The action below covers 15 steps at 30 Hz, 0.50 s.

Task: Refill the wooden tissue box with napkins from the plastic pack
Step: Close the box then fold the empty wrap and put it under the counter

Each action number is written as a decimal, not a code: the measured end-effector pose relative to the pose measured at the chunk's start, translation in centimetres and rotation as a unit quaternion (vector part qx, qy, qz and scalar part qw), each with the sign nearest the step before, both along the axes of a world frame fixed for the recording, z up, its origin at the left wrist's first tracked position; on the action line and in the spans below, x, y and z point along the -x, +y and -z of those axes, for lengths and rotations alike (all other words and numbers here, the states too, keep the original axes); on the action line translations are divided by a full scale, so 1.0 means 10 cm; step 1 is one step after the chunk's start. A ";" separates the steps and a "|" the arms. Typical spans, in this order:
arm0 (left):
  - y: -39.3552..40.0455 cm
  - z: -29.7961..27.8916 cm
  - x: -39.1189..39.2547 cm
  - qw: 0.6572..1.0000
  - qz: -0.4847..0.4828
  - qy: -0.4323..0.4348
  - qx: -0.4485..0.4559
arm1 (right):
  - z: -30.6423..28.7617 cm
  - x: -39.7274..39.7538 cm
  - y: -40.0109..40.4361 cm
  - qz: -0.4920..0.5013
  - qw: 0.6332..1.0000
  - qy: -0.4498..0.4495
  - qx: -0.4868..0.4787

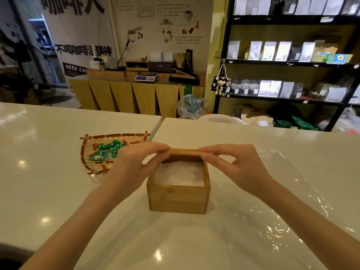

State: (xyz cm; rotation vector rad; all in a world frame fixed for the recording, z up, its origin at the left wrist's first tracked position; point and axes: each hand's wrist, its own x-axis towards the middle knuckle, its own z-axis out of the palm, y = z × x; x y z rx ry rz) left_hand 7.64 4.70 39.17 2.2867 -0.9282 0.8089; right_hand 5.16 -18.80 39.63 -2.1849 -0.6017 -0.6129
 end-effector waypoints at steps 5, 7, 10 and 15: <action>0.05 0.33 0.18 0.997 0.047 0.048 0.027 | 0.35 0.15 -0.01 -0.035 0.999 -0.021 0.010; 0.04 0.43 0.19 0.996 0.048 0.053 0.043 | 0.43 0.18 -0.01 -0.033 0.999 -0.027 0.028; 0.04 0.51 0.19 0.995 0.047 0.057 0.065 | 0.49 0.19 0.00 -0.027 0.998 -0.043 0.047; 0.05 0.55 0.18 0.995 0.057 0.052 0.061 | 0.56 0.18 -0.02 -0.032 0.996 -0.057 0.055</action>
